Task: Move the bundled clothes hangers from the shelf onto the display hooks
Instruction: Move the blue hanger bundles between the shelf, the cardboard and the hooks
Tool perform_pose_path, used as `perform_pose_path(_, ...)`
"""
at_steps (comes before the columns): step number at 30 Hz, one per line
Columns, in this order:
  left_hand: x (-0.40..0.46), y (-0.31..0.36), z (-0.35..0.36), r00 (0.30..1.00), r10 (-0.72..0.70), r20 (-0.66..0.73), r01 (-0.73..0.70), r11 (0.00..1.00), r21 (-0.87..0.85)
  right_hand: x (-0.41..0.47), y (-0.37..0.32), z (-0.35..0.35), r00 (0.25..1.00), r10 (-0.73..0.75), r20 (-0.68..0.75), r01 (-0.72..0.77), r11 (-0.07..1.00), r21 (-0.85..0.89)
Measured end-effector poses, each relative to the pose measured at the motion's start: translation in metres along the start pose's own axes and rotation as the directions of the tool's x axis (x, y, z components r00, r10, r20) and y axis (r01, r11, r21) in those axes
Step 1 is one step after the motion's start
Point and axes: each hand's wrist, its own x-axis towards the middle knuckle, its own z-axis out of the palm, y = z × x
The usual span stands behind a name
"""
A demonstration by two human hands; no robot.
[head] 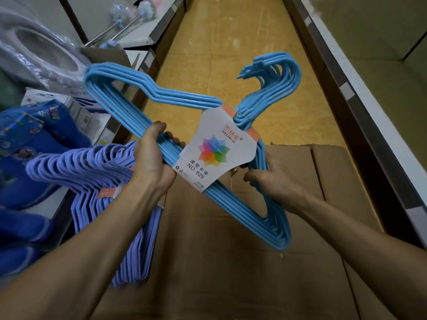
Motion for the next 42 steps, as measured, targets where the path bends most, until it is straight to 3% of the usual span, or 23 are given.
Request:
perform_pose_path(9, -0.073, 0.097, 0.077, 0.991, 0.103, -0.083, -0.099, 0.994, 0.044, -0.046, -0.128, -0.036, 0.997, -0.076, -0.008, 0.076, 0.996, 0.039)
perform_pose_path(22, -0.275, 0.398, 0.353, 0.982, 0.178, -0.062, -0.177, 0.984, 0.027, -0.172, -0.512, -0.187, 0.985, -0.170, 0.009, 0.167, 0.977, 0.129)
perform_pose_path(28, -0.356, 0.501, 0.445, 0.981, 0.195, -0.002, -0.195, 0.980, -0.036, -0.225, -0.654, -0.245, 0.976, -0.215, -0.019, 0.216, 0.975, 0.056)
perform_pose_path(36, -0.464, 0.587, 0.511, 0.959, 0.284, 0.016, -0.282, 0.957, -0.068, -0.283, -0.769, -0.291, 0.941, -0.336, -0.033, 0.337, 0.941, 0.024)
perform_pose_path(42, -0.533, 0.608, 0.521, 0.911, 0.411, -0.022, -0.411, 0.906, -0.098, -0.317, -0.807, -0.302, 0.877, -0.476, 0.074, 0.472, 0.879, 0.062)
